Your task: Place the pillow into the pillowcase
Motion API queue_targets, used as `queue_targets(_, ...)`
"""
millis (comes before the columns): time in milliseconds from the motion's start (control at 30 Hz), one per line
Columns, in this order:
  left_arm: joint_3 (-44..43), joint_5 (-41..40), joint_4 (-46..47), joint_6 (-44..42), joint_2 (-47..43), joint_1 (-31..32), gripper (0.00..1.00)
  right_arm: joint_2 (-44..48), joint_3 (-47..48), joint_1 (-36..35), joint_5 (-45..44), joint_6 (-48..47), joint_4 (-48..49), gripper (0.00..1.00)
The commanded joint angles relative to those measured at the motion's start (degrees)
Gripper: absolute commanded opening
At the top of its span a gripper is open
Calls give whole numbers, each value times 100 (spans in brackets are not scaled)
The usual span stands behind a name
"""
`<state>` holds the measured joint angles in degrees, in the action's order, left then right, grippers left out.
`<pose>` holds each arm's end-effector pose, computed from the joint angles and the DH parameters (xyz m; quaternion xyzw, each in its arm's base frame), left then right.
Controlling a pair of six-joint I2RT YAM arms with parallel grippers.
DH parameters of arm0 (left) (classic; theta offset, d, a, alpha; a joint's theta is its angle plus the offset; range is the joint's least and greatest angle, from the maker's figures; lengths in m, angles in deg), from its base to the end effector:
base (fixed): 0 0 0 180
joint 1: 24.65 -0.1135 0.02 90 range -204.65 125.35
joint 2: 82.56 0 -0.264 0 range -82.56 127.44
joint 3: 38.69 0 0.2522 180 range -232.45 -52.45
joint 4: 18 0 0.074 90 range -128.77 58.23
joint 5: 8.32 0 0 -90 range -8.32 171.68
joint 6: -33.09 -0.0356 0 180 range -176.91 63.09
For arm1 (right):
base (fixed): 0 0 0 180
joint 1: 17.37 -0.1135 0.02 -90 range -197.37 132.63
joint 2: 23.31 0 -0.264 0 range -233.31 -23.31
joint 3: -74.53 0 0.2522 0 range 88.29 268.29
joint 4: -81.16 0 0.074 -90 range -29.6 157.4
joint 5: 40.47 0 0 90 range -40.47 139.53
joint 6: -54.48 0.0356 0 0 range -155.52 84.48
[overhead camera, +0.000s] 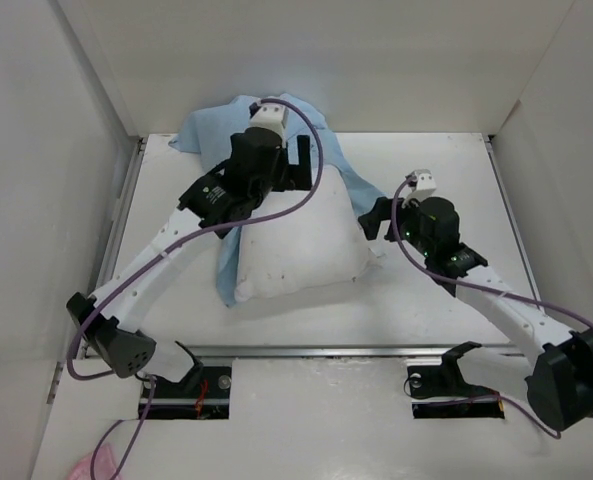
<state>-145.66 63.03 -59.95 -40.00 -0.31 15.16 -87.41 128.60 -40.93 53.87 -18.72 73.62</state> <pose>0.2503 -0.1938 0.4486 0.0635 0.7977 -0.1633 0.5771 0.2349 0.1054 0.2740 -0.0699 0.8035 0.2323 0.5436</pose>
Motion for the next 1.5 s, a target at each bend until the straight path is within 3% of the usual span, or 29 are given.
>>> queue_targets(0,224,-86,-257,-205,124,542,100,266,459,157,-1169,306,-542,100)
queue_targets(200,268,310,-258,66,799,1108,100,468,512,448,-1304,561,-877,100)
queue_targets(500,-1241,-1385,-1461,1683,2706,1108,100,521,627,509,-1532,719,-1088,100)
queue_targets(767,-1288,-1414,-1479,1904,3867,721,98,205,451,509,-1585,650,-825,100)
queue_targets(833,-1200,-1413,-1374,1877,4122,563,74,91,451,509,-1437,588,-719,100)
queue_targets(900,-998,-1307,-1322,1826,4184,510,40,-50,451,509,-1349,457,-535,100)
queue_targets(933,-928,-1307,-1269,1825,4184,423,0,-103,451,509,-1270,456,-447,100)
queue_targets(1033,-550,-1438,-1102,1825,3809,291,0,-489,521,509,-962,-79,45,100)
queue_targets(1200,91,-1694,-619,1711,2683,238,0,-1815,1618,509,127,-1299,407,100)
queue_targets(1367,40,-1808,-557,1473,1962,115,0,-3344,2804,509,532,-2162,547,100)
queue_targets(1467,-109,-1861,-618,1377,1908,114,0,-4161,3639,562,1339,-2416,583,100)
